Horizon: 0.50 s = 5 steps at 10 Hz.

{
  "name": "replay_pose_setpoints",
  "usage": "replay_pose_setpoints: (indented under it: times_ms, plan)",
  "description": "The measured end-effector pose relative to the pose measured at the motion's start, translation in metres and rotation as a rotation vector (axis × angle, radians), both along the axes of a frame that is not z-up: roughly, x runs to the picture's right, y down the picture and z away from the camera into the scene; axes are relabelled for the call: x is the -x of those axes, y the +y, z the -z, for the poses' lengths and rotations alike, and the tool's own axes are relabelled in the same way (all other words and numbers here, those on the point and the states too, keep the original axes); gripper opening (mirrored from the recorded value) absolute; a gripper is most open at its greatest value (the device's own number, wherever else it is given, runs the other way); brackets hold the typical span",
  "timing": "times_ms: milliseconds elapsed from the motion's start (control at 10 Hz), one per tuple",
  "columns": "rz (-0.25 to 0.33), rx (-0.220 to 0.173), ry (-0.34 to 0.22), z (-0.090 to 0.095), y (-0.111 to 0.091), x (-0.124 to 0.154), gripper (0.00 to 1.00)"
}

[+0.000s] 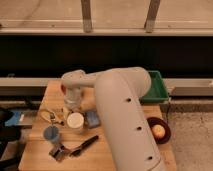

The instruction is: Wipe tray with eraser

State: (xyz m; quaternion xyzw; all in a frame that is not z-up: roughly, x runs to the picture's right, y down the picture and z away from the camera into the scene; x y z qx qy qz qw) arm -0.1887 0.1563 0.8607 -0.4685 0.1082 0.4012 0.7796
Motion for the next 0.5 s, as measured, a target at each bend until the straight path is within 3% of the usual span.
replay_pose_setpoints:
  times_ms: [300,400,500]
  plan:
    - [0.003,0.001,-0.003,0.001,0.001,0.003,0.12]
    - [0.017,-0.011,0.047,0.002,0.001,-0.006,0.02]
    - [0.032,-0.029,0.094,0.005,0.002,-0.010,0.00]
